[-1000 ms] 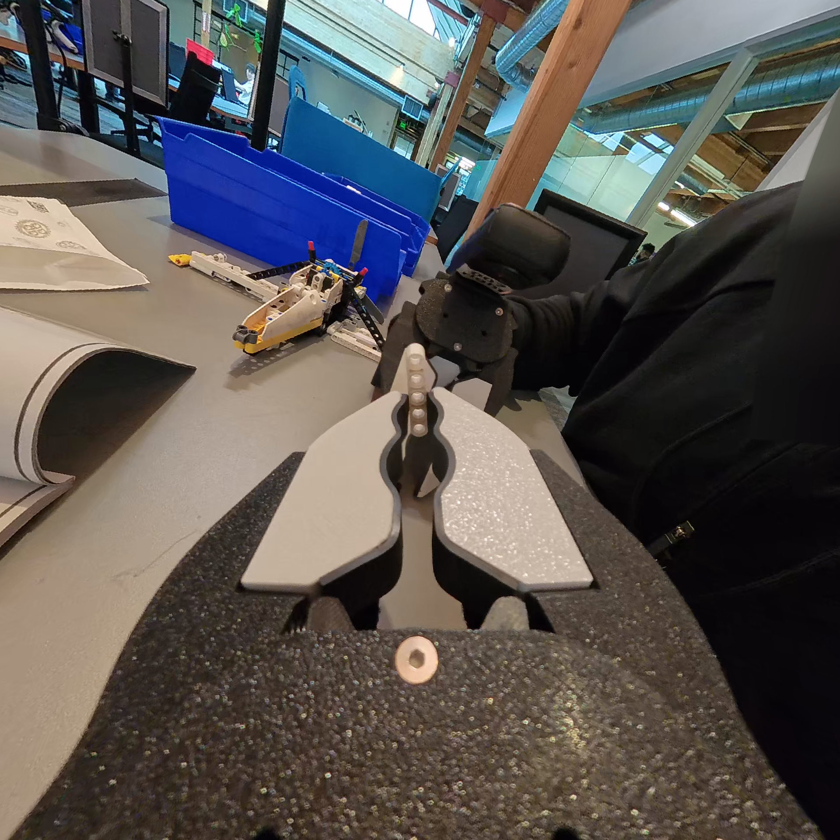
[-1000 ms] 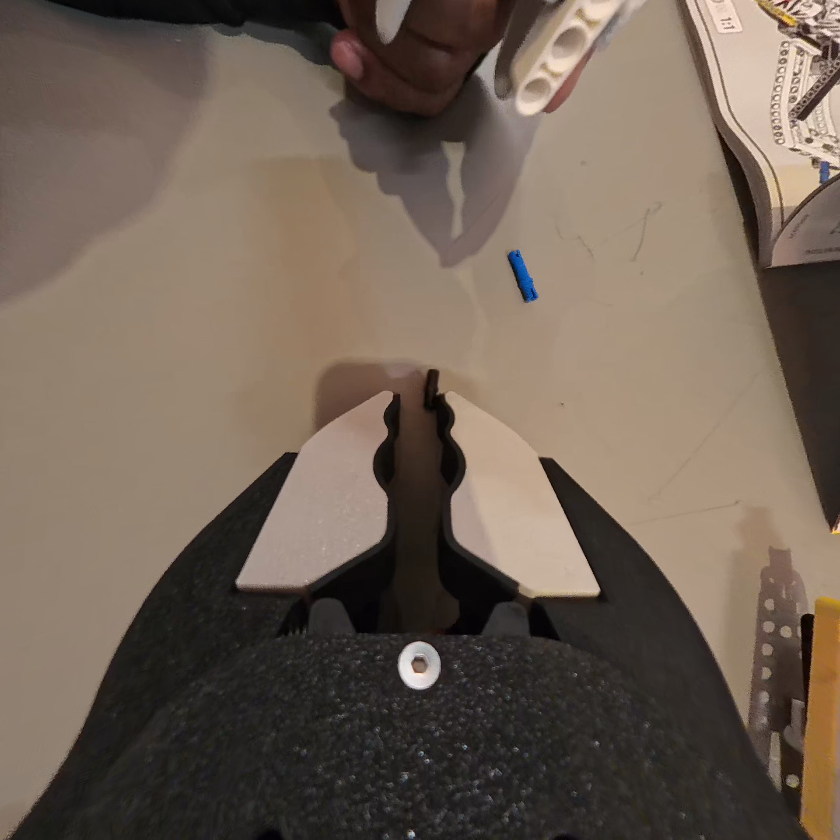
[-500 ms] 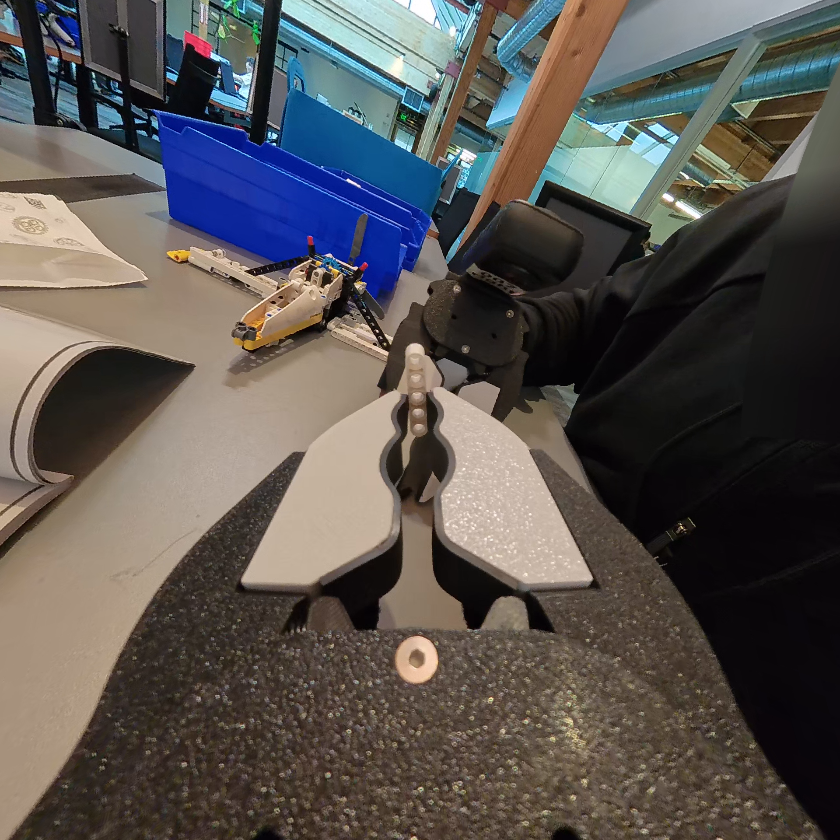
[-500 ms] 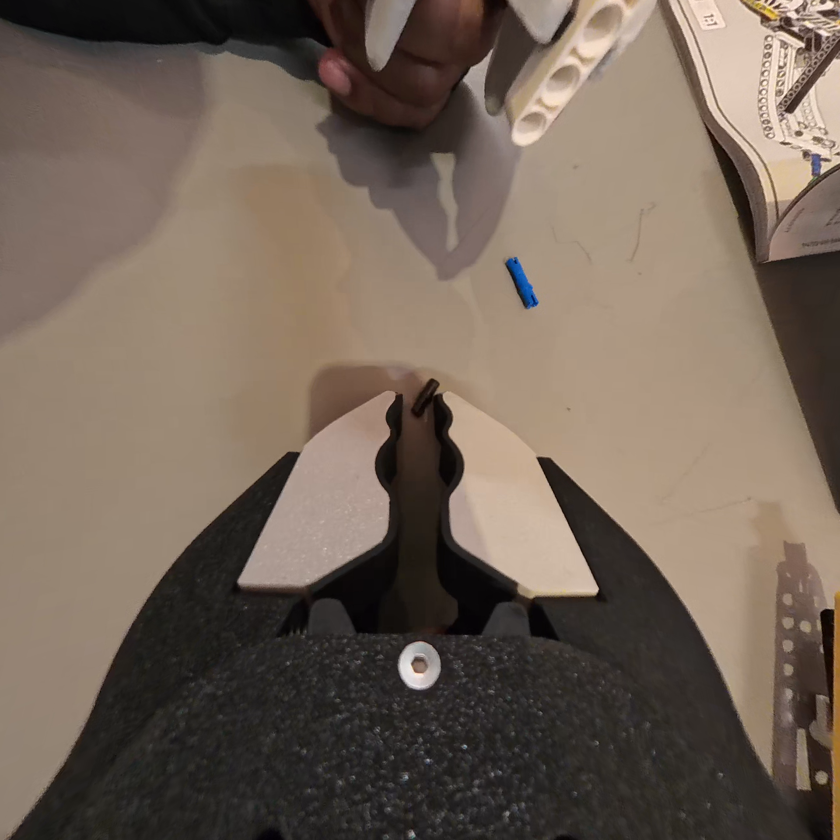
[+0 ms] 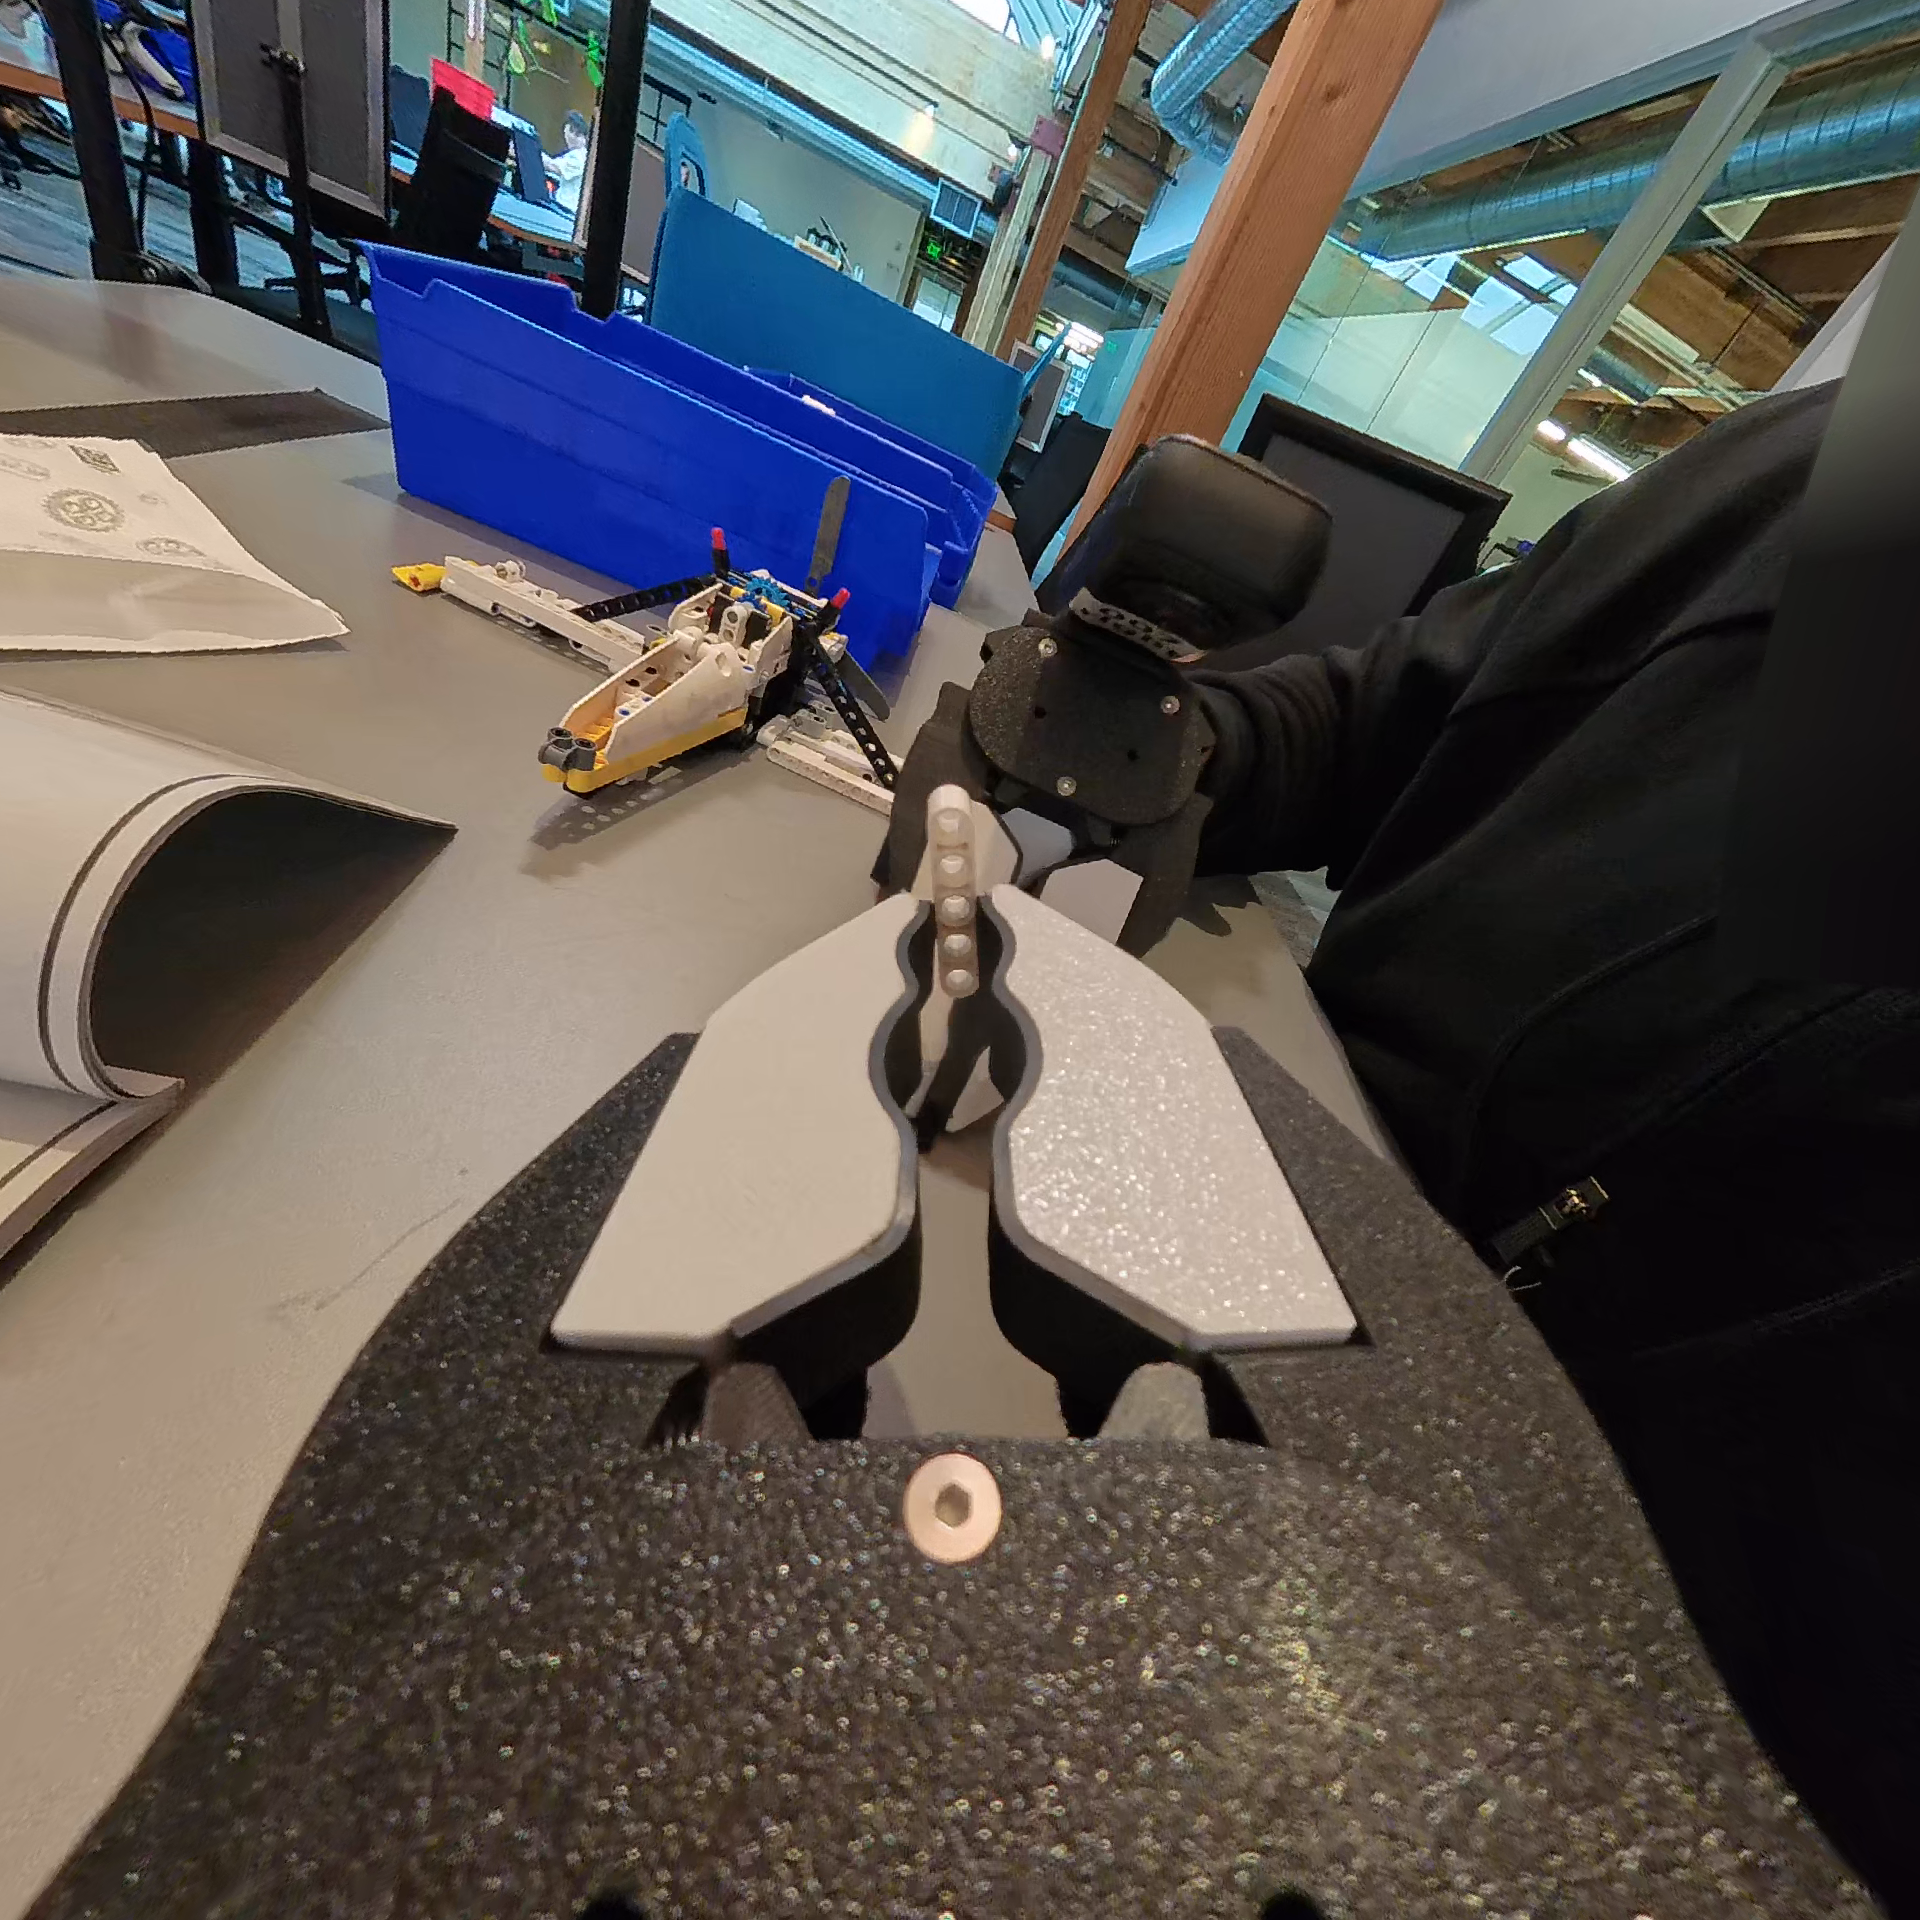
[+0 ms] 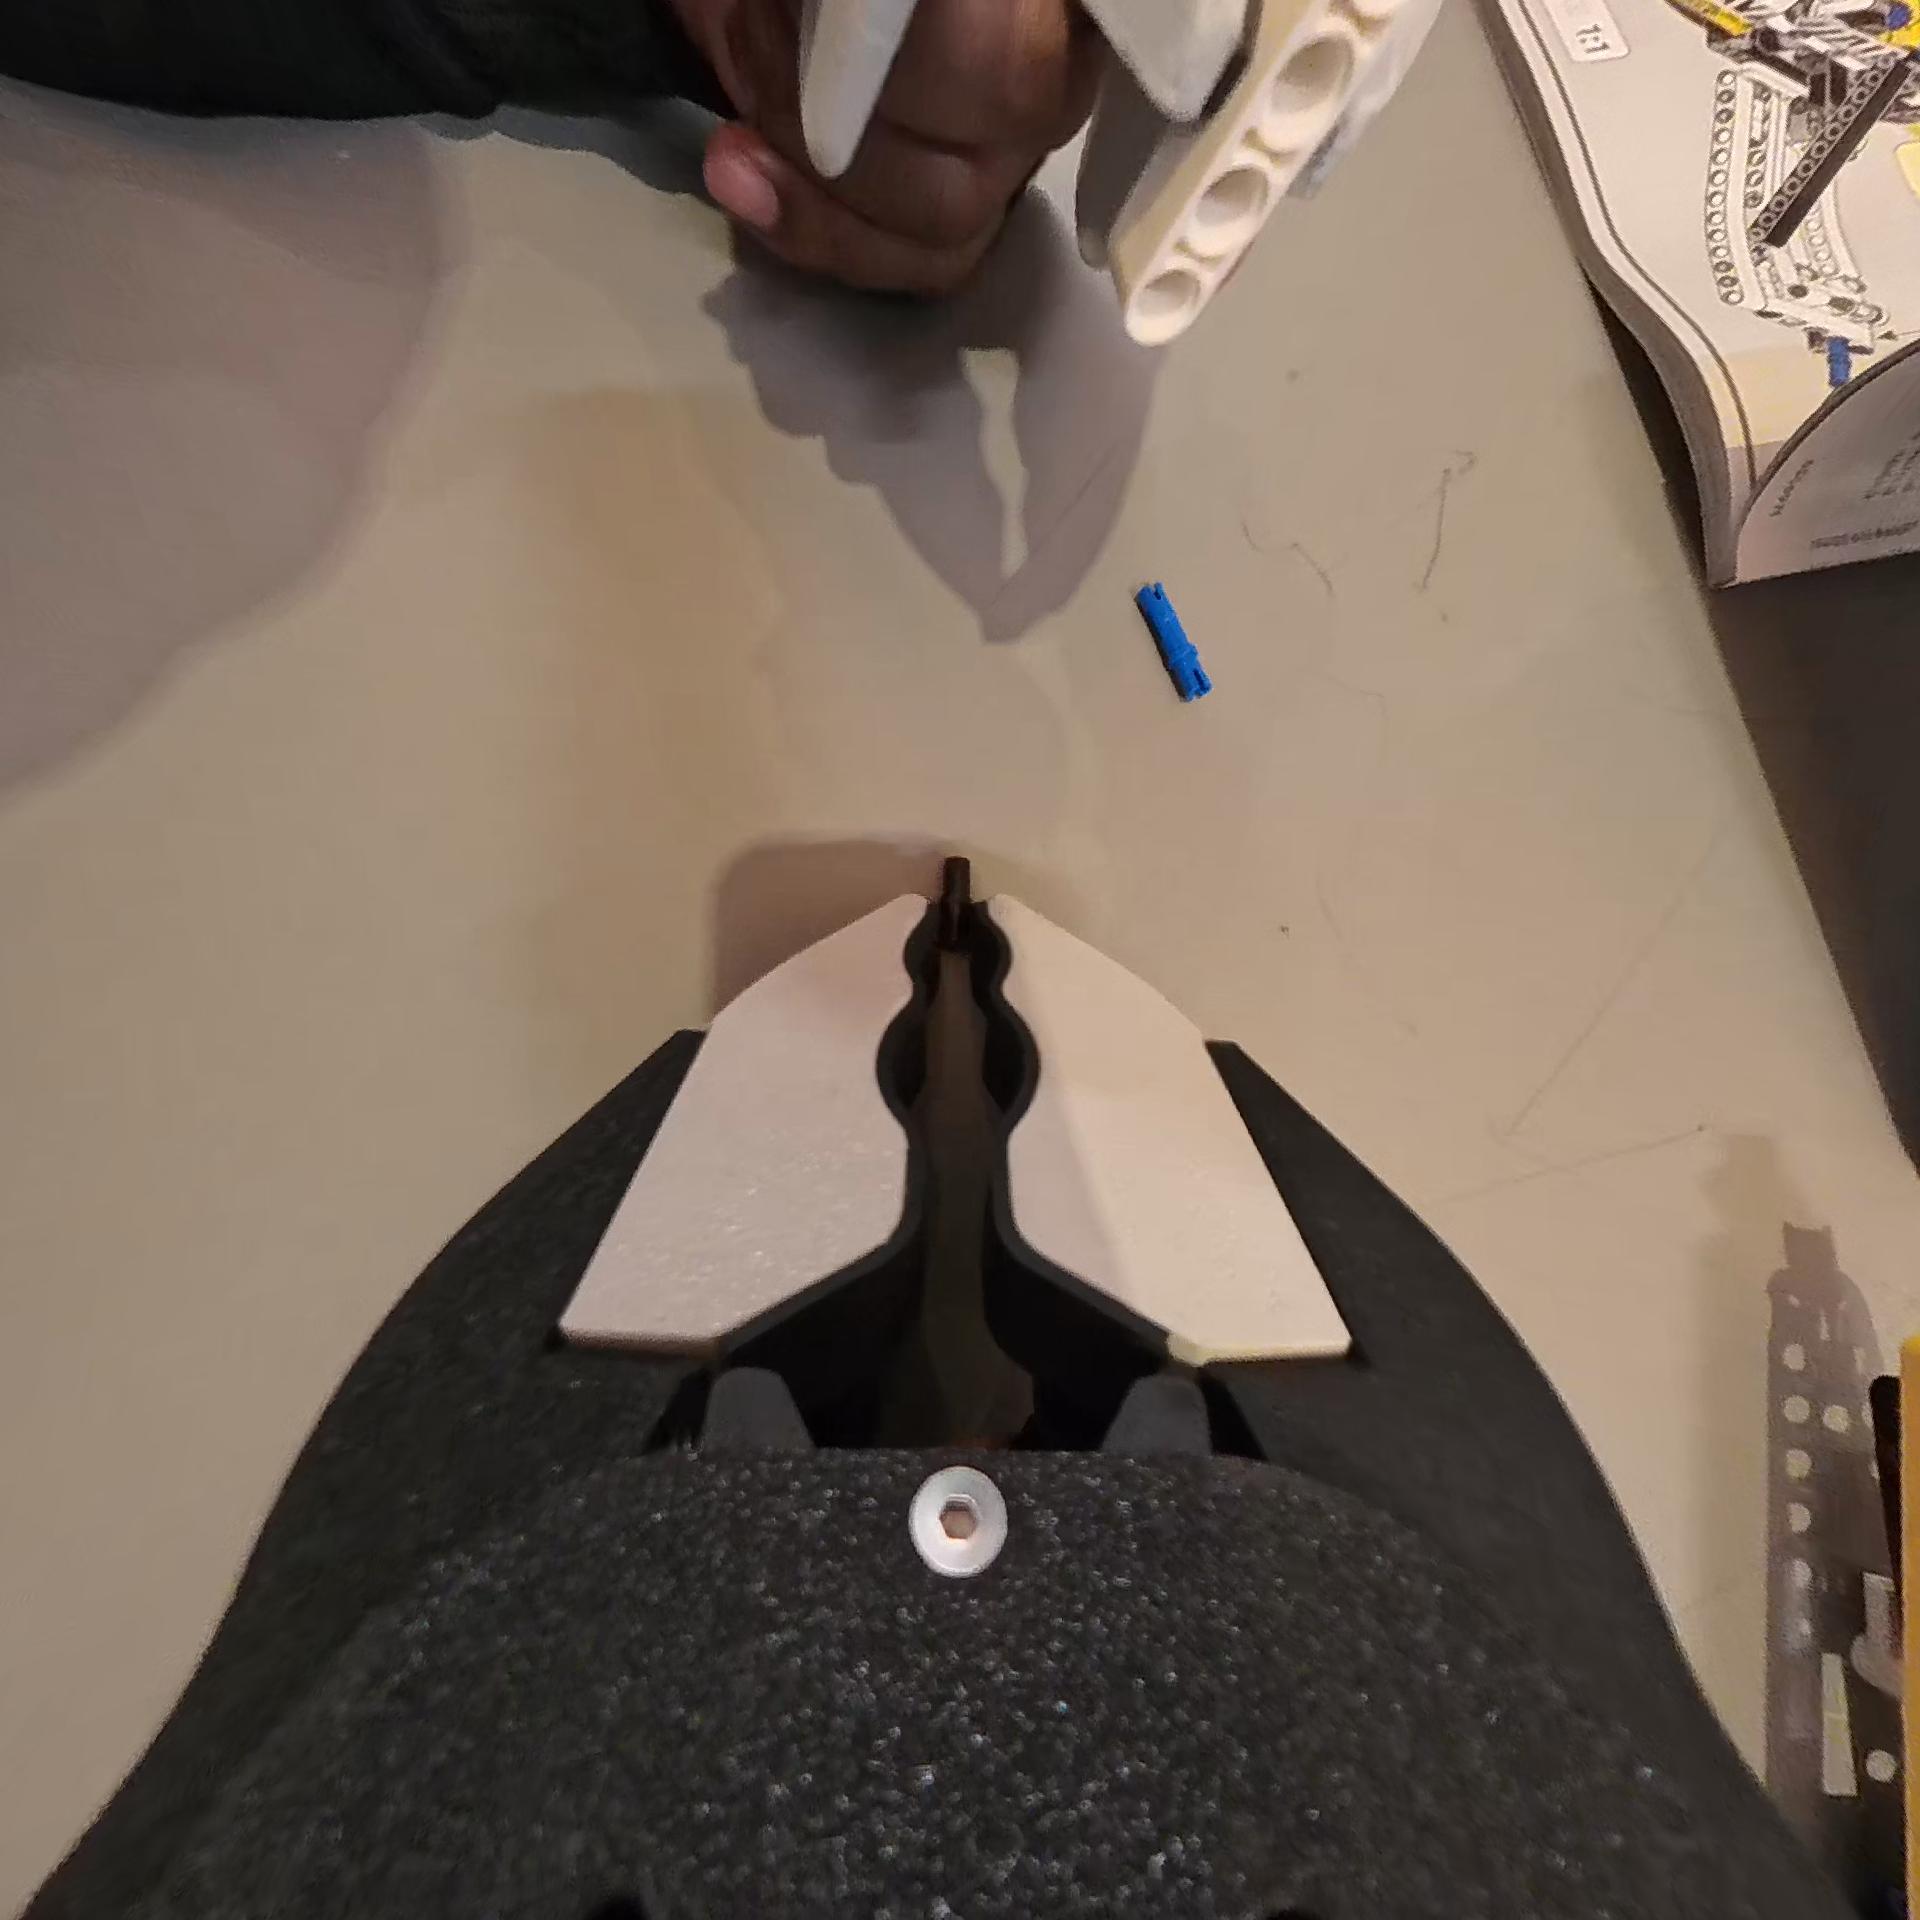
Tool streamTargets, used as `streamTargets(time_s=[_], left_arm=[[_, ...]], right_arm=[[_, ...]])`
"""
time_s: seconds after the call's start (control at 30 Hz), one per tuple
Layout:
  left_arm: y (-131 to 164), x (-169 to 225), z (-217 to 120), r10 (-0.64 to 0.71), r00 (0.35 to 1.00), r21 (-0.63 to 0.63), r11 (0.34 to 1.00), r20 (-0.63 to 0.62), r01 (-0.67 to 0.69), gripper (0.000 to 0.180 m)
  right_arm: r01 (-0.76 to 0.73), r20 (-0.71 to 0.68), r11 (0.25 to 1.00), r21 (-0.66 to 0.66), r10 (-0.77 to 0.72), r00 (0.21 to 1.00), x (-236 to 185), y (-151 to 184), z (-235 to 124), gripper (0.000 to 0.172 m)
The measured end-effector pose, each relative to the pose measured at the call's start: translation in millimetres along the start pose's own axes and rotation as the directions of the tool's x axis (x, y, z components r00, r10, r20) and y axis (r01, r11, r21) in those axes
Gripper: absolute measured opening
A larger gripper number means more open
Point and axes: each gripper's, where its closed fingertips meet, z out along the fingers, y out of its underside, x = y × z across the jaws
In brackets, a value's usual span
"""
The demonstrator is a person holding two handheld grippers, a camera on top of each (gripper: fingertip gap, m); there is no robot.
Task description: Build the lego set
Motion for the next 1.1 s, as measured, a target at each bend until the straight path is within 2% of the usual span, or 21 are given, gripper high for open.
streamTargets(time_s=[0.17,0.23,0.3,0.43,0.57,0.73,1.1], left_arm=[[9.3,-2.2,0.7,0.0,1.0,-0.073,0.997,0.019,0.002,0.007],[16.0,-5.0,1.2,-0.031,0.999,-0.123,0.992,0.038,0.036,0.007],[21.7,-8.0,2.1,-0.107,0.992,-0.156,0.981,0.061,0.116,0.007],[17.7,-7.6,5.4,-0.388,0.922,-0.089,0.917,0.019,0.388,0.007],[19.1,-14.3,3.0,-0.479,0.877,-0.071,0.874,0.035,0.48,0.007],[18.5,-18.9,-0.9,-0.521,0.853,-0.056,0.851,0.037,0.523,0.007],[32.6,-15.7,7.9,-0.447,0.889,-0.149,0.876,0.103,0.458,0.007]], right_arm=[[0.003,0.0,1.0,0.003,-0.003,1.0,0.5,-0.2,-0.9,0.005],[0.014,-0.022,0.998,0.062,-0.013,1.0,4.2,-7.6,-5.0,0.004],[0.022,-0.048,0.99,0.139,-0.016,0.999,10.1,-17.3,-10.6,0.004],[0.073,-0.13,0.959,0.275,-0.039,0.991,22.6,-34.8,-21.0,0.004],[0.115,-0.196,0.934,0.338,-0.05,0.979,32.7,-46.0,-24.7,0.004],[0.185,-0.239,0.908,0.375,-0.098,0.966,33.0,-58.2,-23.0,0.004],[0.214,-0.271,0.91,0.355,-0.119,0.955,31.2,-56.3,-22.5,0.004]])
